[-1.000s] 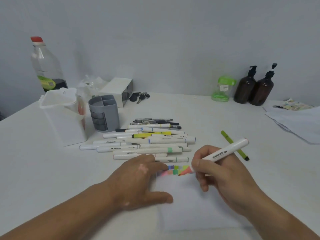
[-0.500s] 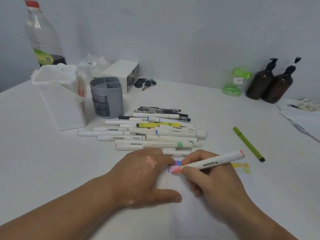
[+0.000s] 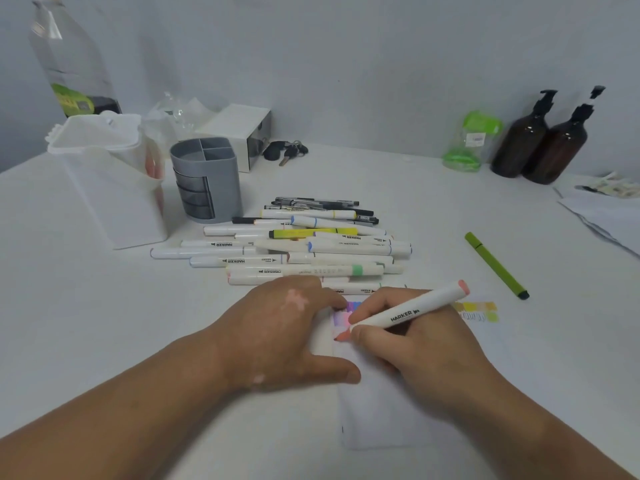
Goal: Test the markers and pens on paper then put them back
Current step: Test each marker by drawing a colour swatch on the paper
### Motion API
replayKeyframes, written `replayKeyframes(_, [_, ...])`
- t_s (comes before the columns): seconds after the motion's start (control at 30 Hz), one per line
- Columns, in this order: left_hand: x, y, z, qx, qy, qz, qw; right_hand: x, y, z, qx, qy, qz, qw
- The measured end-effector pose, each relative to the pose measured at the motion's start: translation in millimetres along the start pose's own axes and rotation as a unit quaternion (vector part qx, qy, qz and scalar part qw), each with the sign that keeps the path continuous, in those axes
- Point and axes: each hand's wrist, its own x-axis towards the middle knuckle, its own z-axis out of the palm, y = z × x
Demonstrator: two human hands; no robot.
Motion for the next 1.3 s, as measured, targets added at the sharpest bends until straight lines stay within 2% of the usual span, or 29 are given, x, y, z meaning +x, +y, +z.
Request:
replayKeyframes(1.07, [0,-1,1,0.003,-0.005,-0.007,1.0,1,1,1,-0.04,0.028,-0.017,0.999])
replayKeyframes(1.1, [-1,-2,1,0.003,-0.005,-0.004,1.0,2,1,1,-0.016,0.037,-0.022,0.999])
replayKeyframes(1.17, [-1,-3,-2,-0.005,0.014,0.004,1.0,3,2,-3,0.1,0.083,-0.021,0.991])
replayKeyframes(1.23, [-1,-5,-6,-0.034,0.073,0.006,0.997,5,1,-14,0.224,0.14,-0.021,0.964])
replayKeyframes(1.3, [-1,-7,-9,-0.101,0.148,-0.01,0.984,10,-4,-27,0.281,0.167,-0.028,0.945])
